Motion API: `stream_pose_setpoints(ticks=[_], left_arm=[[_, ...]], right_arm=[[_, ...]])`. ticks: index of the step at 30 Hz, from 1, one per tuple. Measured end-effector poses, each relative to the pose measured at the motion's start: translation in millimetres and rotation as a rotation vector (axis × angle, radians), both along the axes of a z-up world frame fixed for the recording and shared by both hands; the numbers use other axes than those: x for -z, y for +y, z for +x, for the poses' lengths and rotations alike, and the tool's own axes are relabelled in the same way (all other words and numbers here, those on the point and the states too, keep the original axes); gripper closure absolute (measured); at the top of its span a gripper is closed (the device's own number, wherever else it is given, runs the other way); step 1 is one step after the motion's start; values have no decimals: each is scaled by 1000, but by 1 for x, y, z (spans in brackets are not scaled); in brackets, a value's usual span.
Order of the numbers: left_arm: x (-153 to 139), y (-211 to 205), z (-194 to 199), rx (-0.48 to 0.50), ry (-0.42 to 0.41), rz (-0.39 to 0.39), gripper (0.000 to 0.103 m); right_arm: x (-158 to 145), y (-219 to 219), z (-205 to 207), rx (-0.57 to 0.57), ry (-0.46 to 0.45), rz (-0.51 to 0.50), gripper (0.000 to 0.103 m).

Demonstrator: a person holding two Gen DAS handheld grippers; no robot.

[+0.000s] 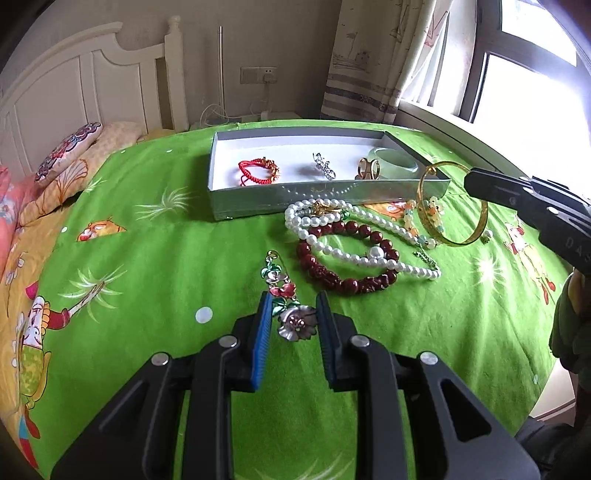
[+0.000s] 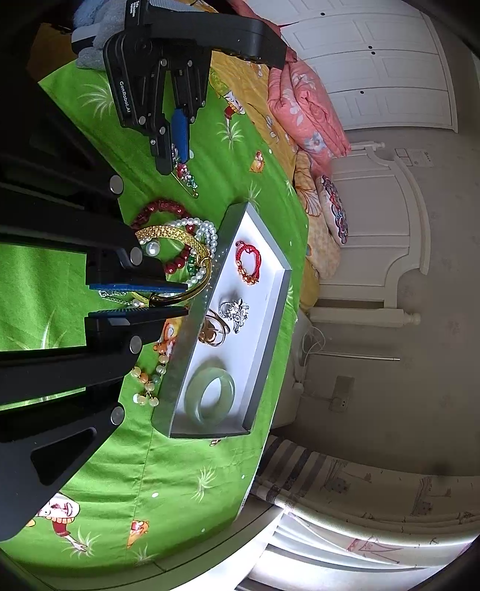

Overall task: Organize jewelry
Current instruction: 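Grasp the flower brooch with left tool while right holds the gold bangle, then drop the flower brooch into the box with left tool while right places gold bangle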

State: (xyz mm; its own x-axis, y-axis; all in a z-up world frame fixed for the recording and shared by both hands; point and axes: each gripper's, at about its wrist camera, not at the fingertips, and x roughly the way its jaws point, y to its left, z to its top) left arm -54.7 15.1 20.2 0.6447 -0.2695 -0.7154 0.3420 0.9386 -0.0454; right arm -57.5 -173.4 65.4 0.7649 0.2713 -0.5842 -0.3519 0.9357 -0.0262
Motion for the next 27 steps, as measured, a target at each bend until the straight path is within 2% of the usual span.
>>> stream_pose_setpoints(ticks=[15,27], left_arm=[[-28,-21,17,23,-86,9,80],[-50,-44,66,29,-109,62,80]], right_arm=[[0,-6,8,19,3,12,94],[-8,-20,57,39,5,61,94]])
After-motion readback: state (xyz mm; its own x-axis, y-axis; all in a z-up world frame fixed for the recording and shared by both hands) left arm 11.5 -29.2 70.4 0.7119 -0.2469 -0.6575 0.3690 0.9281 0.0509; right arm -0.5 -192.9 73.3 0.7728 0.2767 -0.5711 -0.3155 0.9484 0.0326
